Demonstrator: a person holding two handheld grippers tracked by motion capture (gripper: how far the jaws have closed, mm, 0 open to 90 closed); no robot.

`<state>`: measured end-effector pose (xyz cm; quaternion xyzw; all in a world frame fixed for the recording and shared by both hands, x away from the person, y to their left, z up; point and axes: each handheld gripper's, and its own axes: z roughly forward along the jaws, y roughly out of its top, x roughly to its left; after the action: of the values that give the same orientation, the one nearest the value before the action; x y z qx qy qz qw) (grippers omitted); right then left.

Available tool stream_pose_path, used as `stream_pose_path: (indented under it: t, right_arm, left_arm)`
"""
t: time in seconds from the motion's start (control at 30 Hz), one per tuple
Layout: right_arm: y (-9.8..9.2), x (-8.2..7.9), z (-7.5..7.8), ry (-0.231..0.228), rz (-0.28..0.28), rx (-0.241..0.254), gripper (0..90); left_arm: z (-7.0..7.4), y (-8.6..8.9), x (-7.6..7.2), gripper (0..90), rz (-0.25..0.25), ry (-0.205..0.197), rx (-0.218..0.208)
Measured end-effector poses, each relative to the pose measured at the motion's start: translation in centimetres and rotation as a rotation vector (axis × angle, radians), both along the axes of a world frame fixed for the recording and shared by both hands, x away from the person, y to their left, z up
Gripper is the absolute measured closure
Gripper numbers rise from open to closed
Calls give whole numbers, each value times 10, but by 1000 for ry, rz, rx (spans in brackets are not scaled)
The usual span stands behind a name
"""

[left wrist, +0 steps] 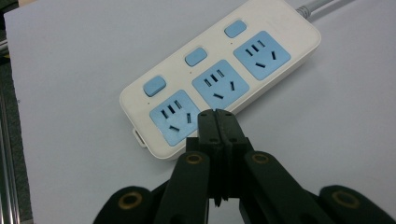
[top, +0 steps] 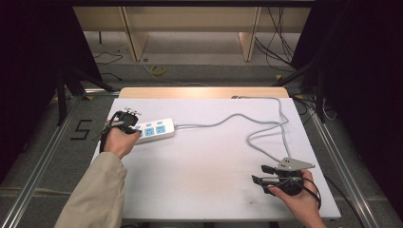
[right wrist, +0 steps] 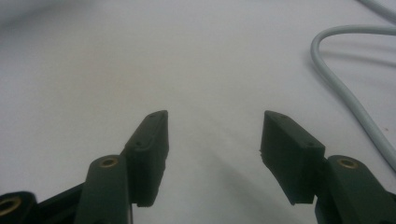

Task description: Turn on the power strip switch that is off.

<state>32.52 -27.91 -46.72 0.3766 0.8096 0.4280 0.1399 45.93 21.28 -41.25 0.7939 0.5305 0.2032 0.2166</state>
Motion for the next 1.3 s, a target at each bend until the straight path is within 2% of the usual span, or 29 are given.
stream_pose_path:
  t: [0.93, 1.3]
  right_arm:
    - [0, 0, 0, 3, 0, 0, 428]
    - [0, 1, 0, 1, -3, 0, 427]
  left_arm:
    - [10, 4, 20, 898, -4, 3, 56]
    - [7, 5, 26, 898, 6, 8, 53]
